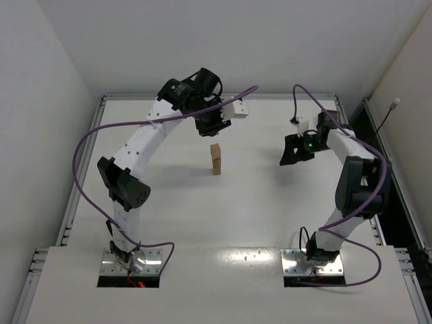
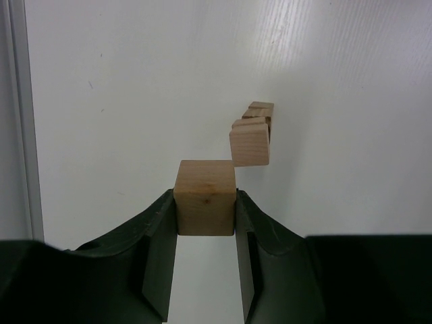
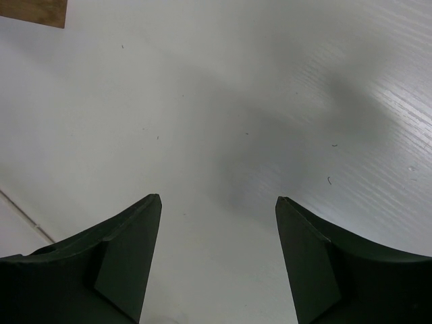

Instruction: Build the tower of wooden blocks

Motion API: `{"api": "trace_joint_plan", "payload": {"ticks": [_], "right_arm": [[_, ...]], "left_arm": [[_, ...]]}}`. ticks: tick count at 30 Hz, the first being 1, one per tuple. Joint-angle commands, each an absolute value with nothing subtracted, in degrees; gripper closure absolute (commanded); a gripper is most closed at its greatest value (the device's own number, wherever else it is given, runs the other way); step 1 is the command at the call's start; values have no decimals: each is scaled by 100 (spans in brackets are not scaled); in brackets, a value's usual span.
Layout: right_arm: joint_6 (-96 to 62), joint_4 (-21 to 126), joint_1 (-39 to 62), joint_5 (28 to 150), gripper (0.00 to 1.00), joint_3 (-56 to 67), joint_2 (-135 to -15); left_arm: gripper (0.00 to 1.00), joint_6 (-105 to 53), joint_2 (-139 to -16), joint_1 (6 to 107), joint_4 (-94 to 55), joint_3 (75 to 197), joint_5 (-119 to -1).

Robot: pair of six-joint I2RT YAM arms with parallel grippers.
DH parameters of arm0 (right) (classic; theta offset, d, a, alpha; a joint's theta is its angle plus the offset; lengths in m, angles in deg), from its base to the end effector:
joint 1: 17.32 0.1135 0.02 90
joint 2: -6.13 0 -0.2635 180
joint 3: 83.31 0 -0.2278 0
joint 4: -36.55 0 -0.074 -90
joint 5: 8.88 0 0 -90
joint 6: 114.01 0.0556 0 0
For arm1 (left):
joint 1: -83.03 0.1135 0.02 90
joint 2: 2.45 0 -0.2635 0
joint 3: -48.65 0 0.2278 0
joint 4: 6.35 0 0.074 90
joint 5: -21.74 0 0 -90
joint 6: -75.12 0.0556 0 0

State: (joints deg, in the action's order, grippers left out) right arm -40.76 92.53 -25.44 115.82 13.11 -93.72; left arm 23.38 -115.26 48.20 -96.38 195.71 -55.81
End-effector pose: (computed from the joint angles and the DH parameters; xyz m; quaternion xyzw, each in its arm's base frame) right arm 0.3215 -0.0139 0.1953 -0.1168 0.9369 0.2560 0.2073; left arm 0.3072 -0.2284 0.3785 0.5914 0.7443 -0.0948 0.2954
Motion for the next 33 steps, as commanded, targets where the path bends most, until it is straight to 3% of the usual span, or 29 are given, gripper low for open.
{"api": "trace_joint_plan", "payload": {"ticks": [1,33], "right_arm": [[-4203,9146,-2523,11663,34,1172,-9406],[-4203,9146,-2576,11663,34,1172,-9617]], "left_arm": [[97,2317,-11557,4787,-9633,19567,-5446],[84,2317,-11820,4673,-9633,19093,-5341]]}}
